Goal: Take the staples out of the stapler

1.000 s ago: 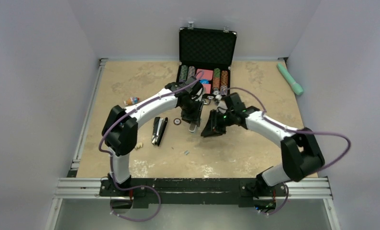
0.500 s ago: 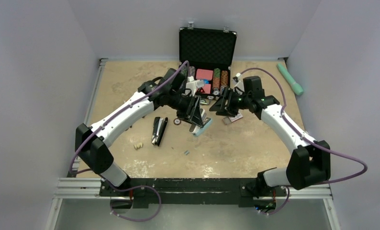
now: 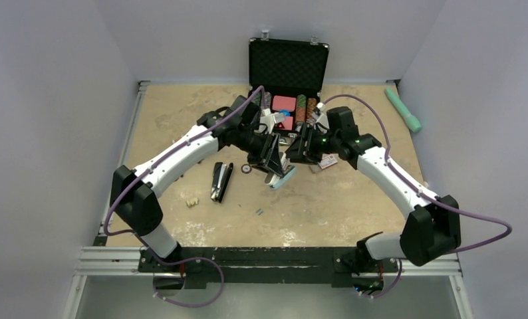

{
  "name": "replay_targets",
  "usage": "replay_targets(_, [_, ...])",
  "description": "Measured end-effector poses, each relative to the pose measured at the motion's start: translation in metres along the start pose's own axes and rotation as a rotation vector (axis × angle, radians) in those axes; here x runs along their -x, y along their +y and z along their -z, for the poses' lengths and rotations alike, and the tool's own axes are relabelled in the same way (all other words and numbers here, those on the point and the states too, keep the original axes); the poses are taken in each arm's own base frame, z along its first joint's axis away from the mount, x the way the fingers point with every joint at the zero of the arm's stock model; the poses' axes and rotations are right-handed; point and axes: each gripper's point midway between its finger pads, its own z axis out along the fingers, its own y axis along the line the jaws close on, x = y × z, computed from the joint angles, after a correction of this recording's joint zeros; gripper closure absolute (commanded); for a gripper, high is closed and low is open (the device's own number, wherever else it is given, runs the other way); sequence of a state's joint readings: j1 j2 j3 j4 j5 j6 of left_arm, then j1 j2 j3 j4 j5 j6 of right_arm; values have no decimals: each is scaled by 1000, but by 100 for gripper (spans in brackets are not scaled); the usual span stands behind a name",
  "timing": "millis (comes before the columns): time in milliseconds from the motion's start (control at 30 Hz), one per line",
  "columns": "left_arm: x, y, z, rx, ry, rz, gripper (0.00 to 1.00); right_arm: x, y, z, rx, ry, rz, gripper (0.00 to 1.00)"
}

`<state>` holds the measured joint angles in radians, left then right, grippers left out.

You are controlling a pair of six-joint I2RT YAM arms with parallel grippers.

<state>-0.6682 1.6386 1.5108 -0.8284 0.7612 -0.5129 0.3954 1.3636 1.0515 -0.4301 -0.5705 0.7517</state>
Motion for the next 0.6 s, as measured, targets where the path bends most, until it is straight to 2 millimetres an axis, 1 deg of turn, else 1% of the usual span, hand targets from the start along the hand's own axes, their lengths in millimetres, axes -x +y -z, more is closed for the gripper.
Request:
replay_targets(67, [0,4,-4,3,11,11,100,6,7,3,11,-19,16,57])
replay_targets(133, [0,7,-6,10,19,22,100,8,12,4,22,-25,29,58])
replay_targets(300, [2,9,-9,23,22,62,100,-1,22,-1,37,-8,56,59])
replay_targets(467, [2,6,-9,27,21,106,100,-2,19,-7,36,-19,57,60])
replay_targets(500, [2,7,-10,33,19,114,100,-2,18,-7,36,-19,54,59])
replay_targets(600, [3,8,-11,55,10,130,100,-3,16,-9,37,-23,47,47])
